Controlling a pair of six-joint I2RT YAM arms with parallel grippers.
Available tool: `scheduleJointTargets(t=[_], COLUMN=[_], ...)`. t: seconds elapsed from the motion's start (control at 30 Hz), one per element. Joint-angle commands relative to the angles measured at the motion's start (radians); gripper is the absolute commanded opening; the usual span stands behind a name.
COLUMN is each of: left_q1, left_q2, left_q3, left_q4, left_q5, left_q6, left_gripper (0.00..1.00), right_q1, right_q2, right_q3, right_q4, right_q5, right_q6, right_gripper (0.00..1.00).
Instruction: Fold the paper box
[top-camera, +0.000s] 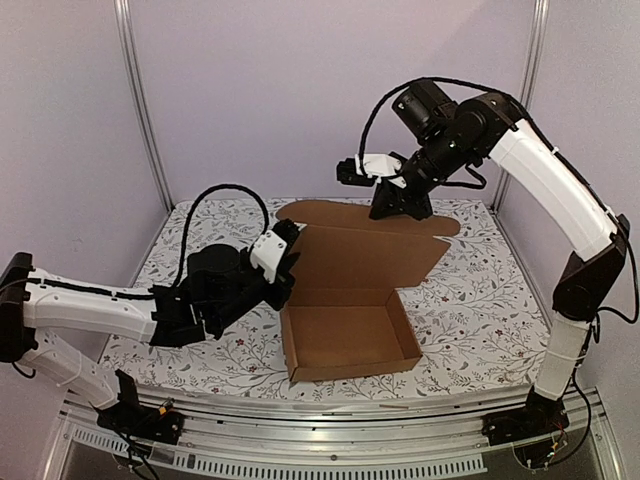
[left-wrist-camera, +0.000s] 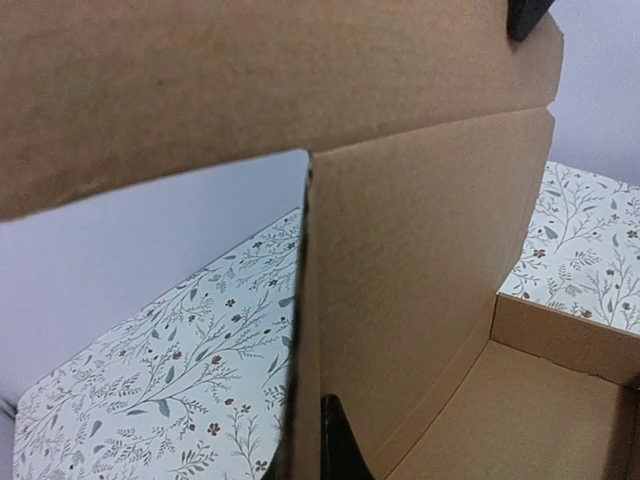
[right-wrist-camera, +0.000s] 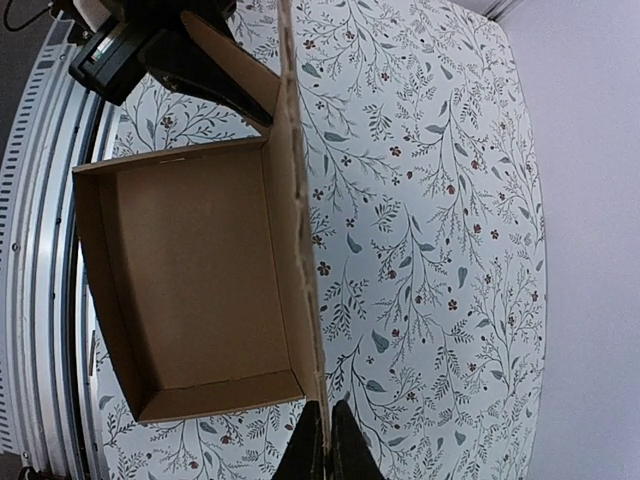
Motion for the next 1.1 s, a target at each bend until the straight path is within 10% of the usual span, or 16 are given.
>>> scheduleJointTargets(t=[0.0, 0.3, 0.4, 0.53, 0.73, 0.93, 1.07], left_q1=[-0.033, -0.061, -0.08, -0.094, -0.092, 0.017, 0.295], left_q2=[0.059, 0.189, 0.187, 0.01, -0.415, -0.737, -0.636], left_q3=[0.053, 0.119, 0.146, 0.152, 0.172, 0.064, 0.073], left_q4=[0.173, 0.311, 0.276, -0.044, -0.741, -0.829, -0.843], left_q5=[-0.162, -0.326, -0.274, -0.082, 0.226, 0.024, 0.29], left_q6=[-0.002, -0.038, 0.018, 0.025, -0.03, 0.075, 0.055], left_gripper=[0.0, 0.02, 0.29, 0.57, 0.65, 0.73, 0.7], right_q1=[0.011, 0.011, 0.01, 0.007, 0.008, 0.008, 0.008], right_q2=[0.052, 0.072, 0.08, 0.066, 0.014, -0.025, -0.032], right_q3=[0.017, 0.005, 0.007, 0.005, -0.019, -0.063, -0.059], right_q4=[-0.237, -0.224, -0.229, -0.23, -0.207, -0.206, -0.22], right_q5=[-0.019, 0.016, 0.046, 0.069, 0.038, -0.001, -0.043], right_q6=[0.037, 0.08, 0.069, 0.034, -0.016, -0.082, -0.116], right_gripper=[0.03, 0.0, 0.0, 0.0, 0.0, 0.0, 0.0])
